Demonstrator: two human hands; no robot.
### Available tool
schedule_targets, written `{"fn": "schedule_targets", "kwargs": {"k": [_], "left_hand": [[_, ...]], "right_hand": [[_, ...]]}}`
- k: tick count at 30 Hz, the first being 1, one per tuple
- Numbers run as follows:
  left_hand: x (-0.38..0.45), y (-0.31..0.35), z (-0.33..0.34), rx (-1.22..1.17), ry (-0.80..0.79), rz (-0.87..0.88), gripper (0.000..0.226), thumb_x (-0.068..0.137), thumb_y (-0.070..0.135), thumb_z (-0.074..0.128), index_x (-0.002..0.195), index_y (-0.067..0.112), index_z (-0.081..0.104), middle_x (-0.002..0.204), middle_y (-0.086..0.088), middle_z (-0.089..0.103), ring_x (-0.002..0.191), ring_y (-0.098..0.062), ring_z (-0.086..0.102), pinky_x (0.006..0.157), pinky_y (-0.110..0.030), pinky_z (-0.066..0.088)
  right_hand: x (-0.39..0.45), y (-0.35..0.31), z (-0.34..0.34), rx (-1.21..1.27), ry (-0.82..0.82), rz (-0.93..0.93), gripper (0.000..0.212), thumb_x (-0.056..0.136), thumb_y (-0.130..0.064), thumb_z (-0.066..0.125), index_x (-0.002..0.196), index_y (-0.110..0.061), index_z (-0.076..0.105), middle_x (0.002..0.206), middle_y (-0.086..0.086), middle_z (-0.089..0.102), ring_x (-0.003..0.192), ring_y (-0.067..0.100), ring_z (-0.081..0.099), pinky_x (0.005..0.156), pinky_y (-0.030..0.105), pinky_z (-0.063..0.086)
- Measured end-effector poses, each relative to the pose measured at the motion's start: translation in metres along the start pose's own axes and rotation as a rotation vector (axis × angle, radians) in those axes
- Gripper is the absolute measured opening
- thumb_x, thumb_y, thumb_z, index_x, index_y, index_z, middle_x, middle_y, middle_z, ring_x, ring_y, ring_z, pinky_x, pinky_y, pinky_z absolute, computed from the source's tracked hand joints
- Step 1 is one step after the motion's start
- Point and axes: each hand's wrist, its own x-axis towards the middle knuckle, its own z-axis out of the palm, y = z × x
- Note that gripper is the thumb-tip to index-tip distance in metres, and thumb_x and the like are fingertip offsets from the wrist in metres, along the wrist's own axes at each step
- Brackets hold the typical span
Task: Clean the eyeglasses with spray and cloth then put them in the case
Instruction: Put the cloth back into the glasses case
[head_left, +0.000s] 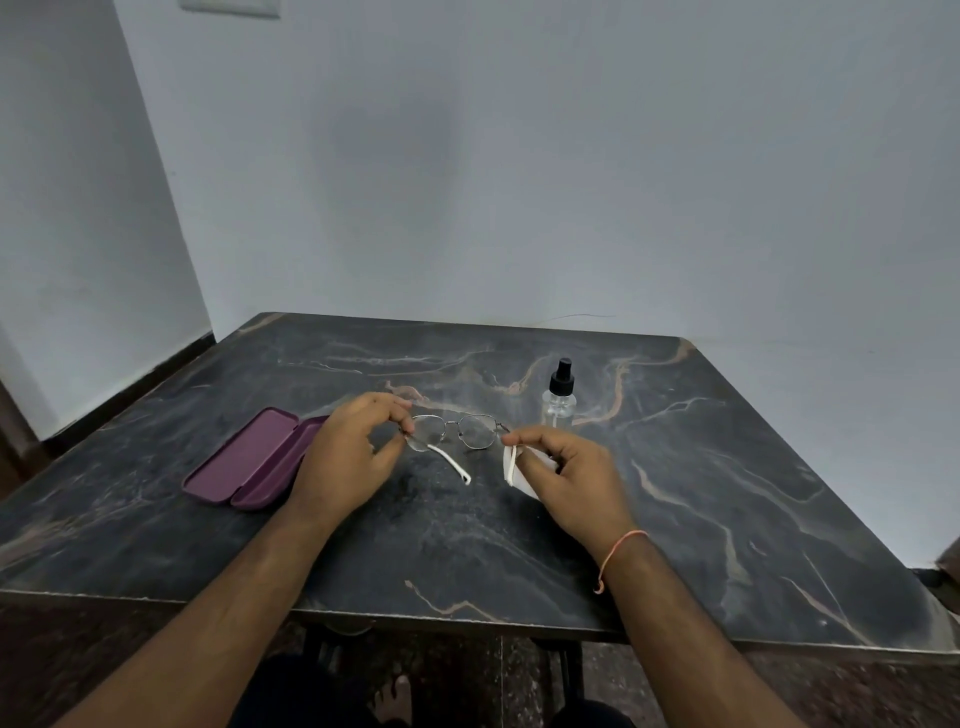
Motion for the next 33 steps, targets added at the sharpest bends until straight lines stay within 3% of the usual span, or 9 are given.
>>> {"fn": "schedule_targets", "kwargs": {"k": [6,9,11,14,17,21,26,30,33], "left_hand": [[-0.003,-0.003,-0.004,0.052,-0.071,-0.101,0.029,0.089,0.008,0.084,0.084,0.035,0.074,0.120,0.021,0.073,0.118,-0.011,0.067,0.088,-0.042,0.060],[-0.003,-0.001,-0.005,0.055,-0.068,-0.095,0.032,0.089,0.005,0.084,0.084,0.035,0.074,0.119,0.021,0.074,0.119,-0.014,0.067,0.091,-0.046,0.061],[-0.003,0.001,-0.005,0.065,-0.064,-0.088,0.034,0.088,0.002,0.084,0.084,0.034,0.073,0.117,0.021,0.075,0.119,-0.014,0.067,0.093,-0.045,0.060],[-0.003,0.002,-0.005,0.090,-0.058,-0.073,0.036,0.086,0.002,0.085,0.082,0.035,0.073,0.113,0.022,0.076,0.118,-0.015,0.069,0.099,-0.041,0.057],[-0.003,0.002,-0.005,0.106,-0.063,-0.070,0.038,0.085,0.001,0.084,0.080,0.036,0.072,0.111,0.024,0.076,0.117,-0.015,0.070,0.102,-0.035,0.051],[-0.003,0.004,-0.006,0.114,-0.076,-0.089,0.040,0.085,0.001,0.082,0.078,0.038,0.070,0.113,0.028,0.072,0.118,-0.013,0.067,0.097,-0.030,0.046],[-0.003,0.005,-0.005,0.096,-0.074,-0.089,0.049,0.084,-0.011,0.067,0.086,0.038,0.072,0.121,0.028,0.071,0.120,-0.011,0.064,0.081,-0.027,0.051],[-0.004,0.004,-0.005,0.070,0.019,-0.049,0.059,0.078,-0.018,0.056,0.097,0.036,0.070,0.125,0.021,0.073,0.118,-0.010,0.065,0.086,-0.032,0.056],[-0.005,0.004,-0.002,0.026,0.066,-0.054,0.057,0.083,-0.014,0.056,0.101,0.038,0.066,0.120,0.022,0.072,0.093,-0.007,0.063,0.063,-0.038,0.054]], "right_hand": [[-0.002,0.002,-0.002,-0.043,-0.058,-0.025,0.025,0.098,-0.015,0.076,0.099,-0.038,0.086,0.070,-0.013,0.073,0.055,0.002,0.053,0.056,0.014,0.041],[-0.002,0.004,-0.002,-0.043,-0.066,-0.006,0.028,0.098,-0.014,0.075,0.097,-0.039,0.086,0.082,-0.001,0.080,0.061,0.013,0.060,0.060,0.017,0.046],[-0.002,0.005,-0.003,-0.014,-0.065,0.010,0.029,0.098,-0.012,0.075,0.097,-0.038,0.087,0.091,-0.004,0.083,0.075,0.017,0.071,0.070,0.021,0.054],[-0.002,0.003,-0.004,0.011,-0.065,0.021,0.032,0.097,-0.008,0.074,0.094,-0.036,0.089,0.099,-0.018,0.084,0.097,0.002,0.077,0.085,0.014,0.057],[-0.003,0.003,-0.004,0.006,-0.046,0.027,0.035,0.096,-0.006,0.074,0.091,-0.037,0.089,0.097,-0.024,0.083,0.088,-0.005,0.075,0.077,0.006,0.051],[0.000,0.007,-0.004,0.014,0.041,0.029,0.034,0.095,-0.011,0.076,0.088,-0.043,0.086,0.079,-0.014,0.081,0.061,0.003,0.065,0.061,0.008,0.048],[0.003,0.004,-0.004,0.152,0.107,0.078,0.029,0.099,-0.021,0.076,0.099,-0.049,0.084,0.086,-0.017,0.082,0.079,0.001,0.073,0.071,0.013,0.051],[0.003,-0.002,-0.005,0.433,0.093,0.164,0.031,0.105,-0.013,0.070,0.104,-0.040,0.085,0.090,-0.007,0.084,0.068,0.004,0.067,0.052,0.024,0.050],[0.004,-0.004,-0.007,0.650,0.046,0.216,0.036,0.103,0.001,0.064,0.111,-0.026,0.086,0.104,-0.002,0.083,0.069,0.010,0.070,0.049,0.027,0.052]]}}
